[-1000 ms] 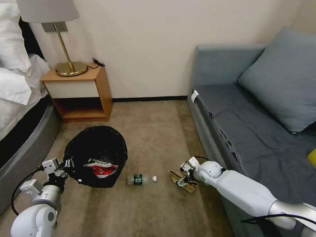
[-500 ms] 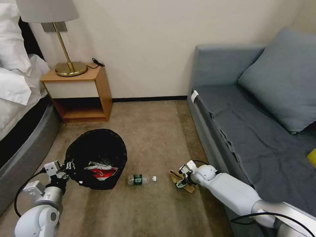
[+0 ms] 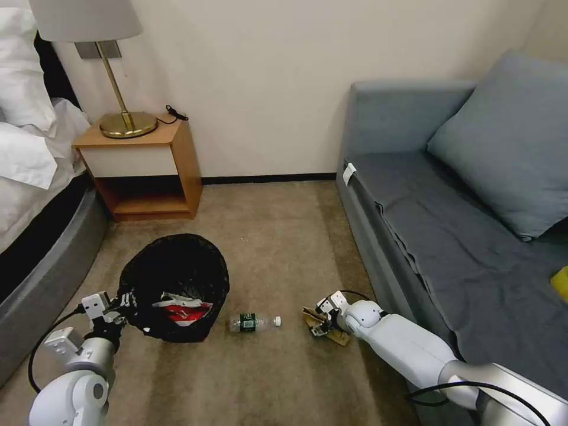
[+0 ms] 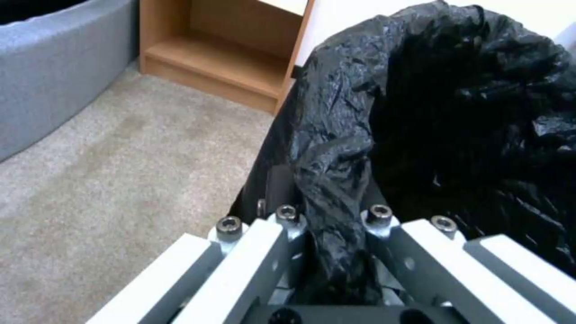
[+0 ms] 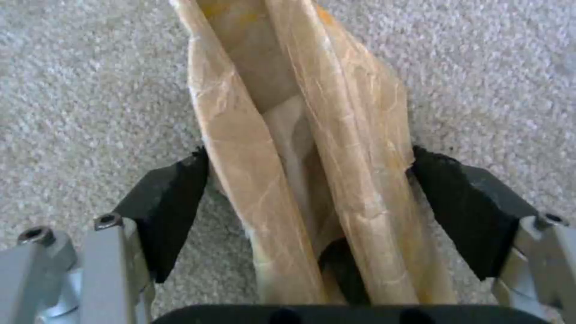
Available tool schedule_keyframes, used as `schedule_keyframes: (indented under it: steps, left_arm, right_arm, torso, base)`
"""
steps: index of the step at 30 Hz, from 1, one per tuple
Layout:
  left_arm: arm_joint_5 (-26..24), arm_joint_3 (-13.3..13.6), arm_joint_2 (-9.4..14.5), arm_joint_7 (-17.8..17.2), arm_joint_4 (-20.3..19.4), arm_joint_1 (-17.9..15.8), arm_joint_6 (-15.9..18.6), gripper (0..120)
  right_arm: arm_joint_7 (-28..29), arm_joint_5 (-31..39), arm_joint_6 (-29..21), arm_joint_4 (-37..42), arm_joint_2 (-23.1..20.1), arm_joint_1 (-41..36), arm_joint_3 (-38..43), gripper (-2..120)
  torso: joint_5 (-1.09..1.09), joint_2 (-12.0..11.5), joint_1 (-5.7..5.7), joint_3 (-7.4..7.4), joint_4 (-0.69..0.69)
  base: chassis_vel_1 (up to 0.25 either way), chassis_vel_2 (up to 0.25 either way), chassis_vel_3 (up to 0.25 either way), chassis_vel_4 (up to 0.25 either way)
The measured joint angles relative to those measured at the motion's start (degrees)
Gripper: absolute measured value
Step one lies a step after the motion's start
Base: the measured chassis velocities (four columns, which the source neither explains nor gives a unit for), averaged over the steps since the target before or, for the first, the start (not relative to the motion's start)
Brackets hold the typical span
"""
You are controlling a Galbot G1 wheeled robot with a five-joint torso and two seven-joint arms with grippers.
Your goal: Pick up the trash bin, then pick up the garbage on the floor and place it into the trash bin.
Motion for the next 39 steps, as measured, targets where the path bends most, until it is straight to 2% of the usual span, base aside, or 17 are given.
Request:
schedule_keyframes:
  steps: [10, 11, 12, 13, 14, 15, 18, 20, 21, 23, 25, 26, 28, 29, 30, 33, 39]
  left_arm:
    - [0.02, 0.09, 0.03, 0.04, -0.9, 0.56, -0.03, 4]
    - [0.02, 0.03, 0.05, 0.04, -1.02, 0.66, -0.04, 4]
    - [0.02, 0.03, 0.05, 0.04, -1.02, 0.66, -0.04, 4]
    - [0.0, 0.1, 0.04, 0.03, -1.11, 0.73, -0.06, 4]
    - [0.0, 0.15, 0.02, 0.04, -1.15, 0.76, -0.06, 4]
    - [0.0, 0.19, -0.02, 0.06, -1.39, 0.86, -0.06, 4]
    - [-0.02, 0.32, -0.13, 0.04, -1.74, 1.0, -0.09, 4]
    - [0.05, 0.5, -0.16, 0.04, -1.93, 1.11, -0.07, 4]
    - [0.05, 0.5, -0.16, 0.04, -1.93, 1.11, -0.07, 4]
    - [0.08, 0.52, -0.16, 0.0, -2.15, 1.15, -0.08, 4]
    - [0.09, 0.53, -0.16, 0.0, -2.18, 1.16, -0.08, 4]
    - [0.1, 0.57, -0.16, 0.01, -2.25, 1.19, -0.07, 4]
    - [0.14, 0.57, -0.19, -0.01, -2.27, 1.2, -0.06, 4]
    - [0.22, 0.56, -0.22, -0.03, -2.31, 1.25, -0.04, 4]
    - [0.22, 0.56, -0.22, -0.03, -2.31, 1.25, -0.04, 4]
    - [0.2, 0.58, -0.25, -0.04, -2.31, 1.28, 0.05, 4]
    - [-0.58, 0.66, -0.08, -0.22, -2.14, 1.24, 0.42, 4]
  right_arm:
    - [0.9, 0.09, 0.68, 1.42, -1.42, -0.3, 0.3, 82]
    - [1.75, 0.17, 0.7, 1.51, -2.18, -0.29, 0.75, 78]
    - [1.75, 0.17, 0.7, 1.51, -2.18, -0.29, 0.75, 78]
    - [1.95, 0.49, 0.6, 2.12, -2.75, -0.49, 1.05, 73]
    - [1.93, 0.68, 0.59, 2.57, -2.98, -0.64, 1.11, 70]
    - [1.92, 0.89, 0.59, 3.04, -3.39, -0.84, 1.32, 64]
    - [2.04, 1.1, 0.57, 3.81, -4.08, -1.19, 1.9, 56]
    - [2.16, 1.33, 0.57, 4.87, -4.56, -1.71, 2.41, 44]
    - [2.16, 1.33, 0.57, 4.87, -4.56, -1.71, 2.41, 44]
    - [2.53, 1.58, 0.56, 5.66, -4.91, -1.99, 2.9, 36]
    - [2.6, 1.62, 0.56, 5.81, -4.96, -2.03, 2.99, 34]
    - [2.89, 1.94, 0.53, 6.69, -5.29, -2.21, 3.4, 26]
    - [3.14, 2.2, 0.47, 7.27, -5.54, -2.29, 3.62, 21]
    - [3.63, 2.8, 0.36, 8.45, -6.12, -2.33, 3.98, 12]
    - [3.63, 2.8, 0.36, 8.45, -6.12, -2.33, 3.98, 12]
    - [4.62, 4.37, -0.04, 11.53, -7.45, -2.33, 4.36, 1]
    - [6.87, 7.37, -0.71, 18.72, -9.77, -2.34, 5.68, 0]
  torso:
    - [0.07, -0.02, 0.01, 0.02, 0.05]
    - [-0.04, -0.03, 0.01, 0.02, 0.03]
    - [-0.04, -0.03, 0.01, 0.02, 0.03]
    - [-0.16, -0.03, 0.0, 0.02, -0.09]
    - [-0.09, -0.03, 0.01, 0.03, -0.09]
    - [0.05, -0.03, 0.01, 0.03, -0.05]
    - [-0.09, -0.03, 0.01, 0.02, -0.03]
    - [0.0, -0.03, 0.01, 0.02, -0.02]
    - [0.0, -0.03, 0.01, 0.02, -0.02]
    - [-0.03, -0.03, 0.01, 0.02, -0.02]
    - [-0.03, -0.03, 0.01, 0.02, -0.02]
    - [-0.01, -0.03, 0.01, 0.02, -0.02]
    - [-0.02, -0.03, 0.01, 0.02, -0.02]
    - [-0.02, -0.03, 0.01, 0.02, -0.01]
    - [-0.02, -0.03, 0.01, 0.02, -0.01]
    - [-0.01, -0.02, 0.01, 0.02, -0.02]
    - [-0.02, -0.02, 0.01, 0.02, -0.02]
  base:
    - [0.0, 0.0, 0.0, 0.0]
    - [0.0, 0.0, 0.0, 0.0]
    - [0.0, 0.0, 0.0, 0.0]
    - [0.0, 0.0, 0.0, 0.0]
    - [0.0, 0.0, 0.0, 0.0]
    - [0.0, 0.0, 0.0, 0.0]
    - [0.0, 0.0, 0.0, 0.0]
    - [0.0, 0.0, 0.0, 0.0]
    - [0.0, 0.0, 0.0, 0.0]
    - [0.0, 0.0, 0.0, 0.0]
    - [0.0, 0.0, 0.0, 0.0]
    - [0.0, 0.0, 0.0, 0.0]
    - [0.0, 0.0, 0.0, 0.0]
    - [0.0, 0.0, 0.0, 0.0]
    - [0.0, 0.0, 0.0, 0.0]
    - [0.0, 0.0, 0.0, 0.0]
    - [0.0, 0.0, 0.0, 0.0]
